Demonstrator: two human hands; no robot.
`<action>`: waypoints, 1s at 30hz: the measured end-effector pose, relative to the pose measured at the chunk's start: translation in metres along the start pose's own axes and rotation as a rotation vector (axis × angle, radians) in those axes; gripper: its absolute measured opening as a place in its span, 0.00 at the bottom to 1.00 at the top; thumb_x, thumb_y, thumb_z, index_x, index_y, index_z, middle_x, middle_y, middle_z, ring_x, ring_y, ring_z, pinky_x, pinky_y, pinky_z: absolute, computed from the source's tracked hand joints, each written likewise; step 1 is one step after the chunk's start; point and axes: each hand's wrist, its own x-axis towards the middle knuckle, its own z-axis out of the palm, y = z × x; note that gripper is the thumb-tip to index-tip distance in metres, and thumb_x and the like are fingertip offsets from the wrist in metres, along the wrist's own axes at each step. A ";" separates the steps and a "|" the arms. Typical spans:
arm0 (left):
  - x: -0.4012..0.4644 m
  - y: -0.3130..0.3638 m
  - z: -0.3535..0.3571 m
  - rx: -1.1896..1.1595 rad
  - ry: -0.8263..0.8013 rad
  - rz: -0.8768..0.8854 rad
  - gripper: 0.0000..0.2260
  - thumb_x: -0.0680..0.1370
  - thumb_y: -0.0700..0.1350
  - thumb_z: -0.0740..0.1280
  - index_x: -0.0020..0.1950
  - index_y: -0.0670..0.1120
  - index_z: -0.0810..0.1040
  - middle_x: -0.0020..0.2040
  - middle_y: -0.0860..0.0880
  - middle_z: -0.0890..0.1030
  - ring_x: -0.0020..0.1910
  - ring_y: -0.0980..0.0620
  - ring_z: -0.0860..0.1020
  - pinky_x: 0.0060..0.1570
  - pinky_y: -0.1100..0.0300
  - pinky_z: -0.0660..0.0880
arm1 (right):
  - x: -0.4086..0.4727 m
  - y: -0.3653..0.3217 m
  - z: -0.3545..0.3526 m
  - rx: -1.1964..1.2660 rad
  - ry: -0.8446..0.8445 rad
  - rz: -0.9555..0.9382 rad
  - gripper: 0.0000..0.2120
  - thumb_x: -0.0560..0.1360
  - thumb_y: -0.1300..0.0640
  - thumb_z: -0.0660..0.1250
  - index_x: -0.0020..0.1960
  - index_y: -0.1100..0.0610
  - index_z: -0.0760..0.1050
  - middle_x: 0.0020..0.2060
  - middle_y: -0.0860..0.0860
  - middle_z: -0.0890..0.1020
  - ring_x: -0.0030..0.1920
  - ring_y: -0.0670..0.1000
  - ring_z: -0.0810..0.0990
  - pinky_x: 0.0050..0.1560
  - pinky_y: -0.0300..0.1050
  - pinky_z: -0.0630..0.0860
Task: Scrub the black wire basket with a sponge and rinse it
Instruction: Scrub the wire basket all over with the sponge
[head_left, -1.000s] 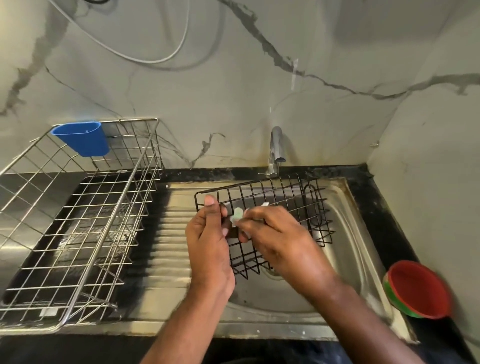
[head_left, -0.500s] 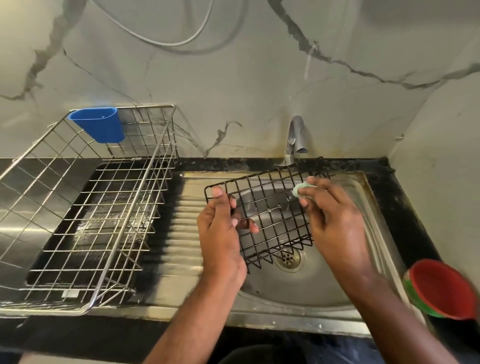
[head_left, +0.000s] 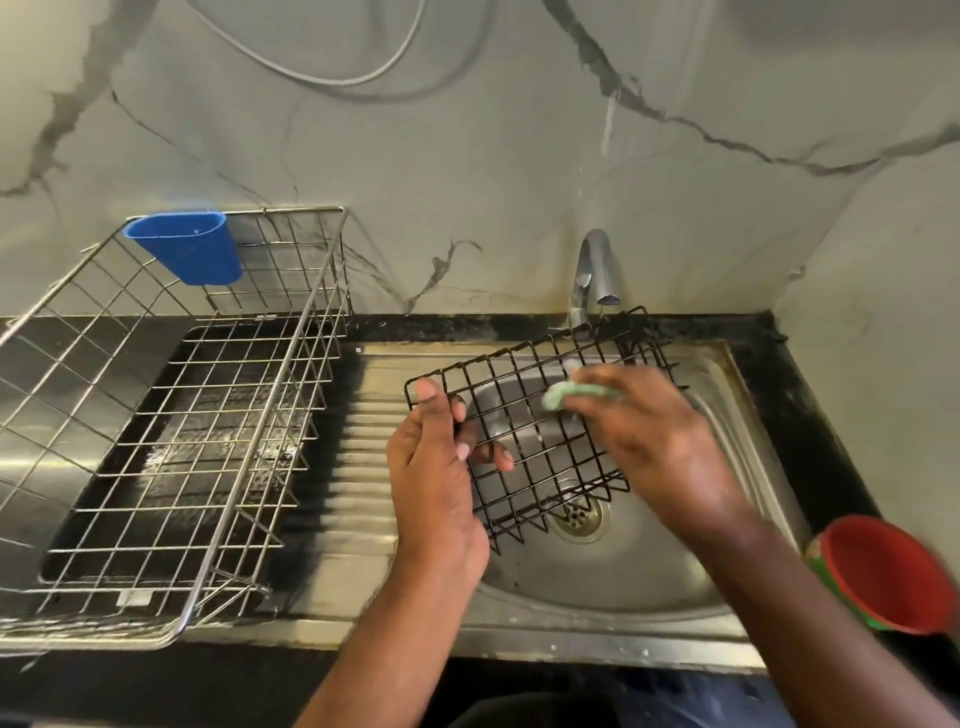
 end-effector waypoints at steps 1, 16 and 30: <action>-0.001 0.002 0.001 -0.011 0.002 0.006 0.15 0.82 0.52 0.62 0.39 0.46 0.75 0.25 0.55 0.75 0.21 0.58 0.72 0.34 0.54 0.73 | 0.002 0.009 -0.005 0.005 0.067 0.051 0.18 0.75 0.67 0.70 0.62 0.53 0.80 0.64 0.54 0.78 0.62 0.51 0.76 0.60 0.45 0.78; 0.009 0.001 -0.005 -0.005 0.120 -0.071 0.18 0.80 0.59 0.62 0.37 0.49 0.75 0.27 0.52 0.67 0.31 0.51 0.70 0.39 0.62 0.75 | -0.001 -0.029 0.010 -0.021 -0.118 -0.174 0.27 0.71 0.72 0.74 0.67 0.54 0.78 0.63 0.50 0.79 0.61 0.50 0.77 0.55 0.45 0.81; 0.008 0.003 -0.004 0.026 0.133 -0.083 0.17 0.81 0.58 0.63 0.39 0.47 0.75 0.30 0.50 0.67 0.33 0.47 0.69 0.19 0.67 0.68 | -0.004 -0.032 0.013 -0.018 -0.178 -0.219 0.21 0.72 0.69 0.72 0.63 0.56 0.81 0.62 0.53 0.80 0.61 0.52 0.77 0.54 0.43 0.81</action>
